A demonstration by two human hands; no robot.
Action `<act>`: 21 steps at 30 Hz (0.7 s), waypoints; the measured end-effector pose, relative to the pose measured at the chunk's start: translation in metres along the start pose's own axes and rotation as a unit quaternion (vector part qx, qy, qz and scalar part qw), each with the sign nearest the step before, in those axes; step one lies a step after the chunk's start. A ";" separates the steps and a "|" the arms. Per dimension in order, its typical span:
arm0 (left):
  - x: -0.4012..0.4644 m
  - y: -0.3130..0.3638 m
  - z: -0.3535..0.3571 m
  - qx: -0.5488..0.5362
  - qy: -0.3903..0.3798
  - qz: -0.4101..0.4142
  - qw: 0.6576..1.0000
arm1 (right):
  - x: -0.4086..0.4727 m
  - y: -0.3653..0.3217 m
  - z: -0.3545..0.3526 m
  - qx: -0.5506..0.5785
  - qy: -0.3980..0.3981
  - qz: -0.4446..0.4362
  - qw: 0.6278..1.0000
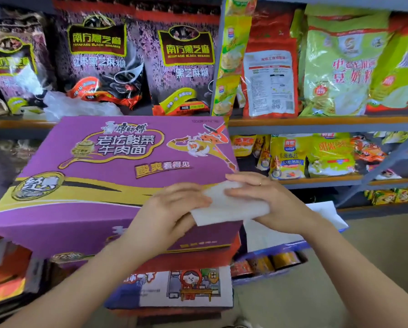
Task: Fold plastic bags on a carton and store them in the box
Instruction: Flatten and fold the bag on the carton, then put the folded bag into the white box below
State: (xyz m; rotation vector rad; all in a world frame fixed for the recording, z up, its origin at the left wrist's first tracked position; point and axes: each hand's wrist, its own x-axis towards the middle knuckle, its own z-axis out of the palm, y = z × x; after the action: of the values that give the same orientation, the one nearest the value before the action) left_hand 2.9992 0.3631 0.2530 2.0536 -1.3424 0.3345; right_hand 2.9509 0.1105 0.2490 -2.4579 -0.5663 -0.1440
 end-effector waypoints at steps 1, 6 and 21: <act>0.012 0.012 0.008 -0.018 0.012 -0.023 0.999 | -0.010 0.006 -0.010 0.073 0.021 0.020 0.997; 0.071 0.060 0.070 -0.073 0.070 -0.140 0.985 | -0.059 0.055 -0.052 0.331 0.198 0.217 0.897; 0.144 -0.010 0.338 0.037 -0.247 -0.313 0.916 | -0.158 0.352 -0.022 0.233 0.203 0.503 0.807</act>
State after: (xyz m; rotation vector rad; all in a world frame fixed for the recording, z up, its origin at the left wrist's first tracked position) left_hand 3.0259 0.0451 0.0714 2.6001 -0.8474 -0.4506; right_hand 2.9593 -0.2150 0.0412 -1.8483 0.8172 -0.0713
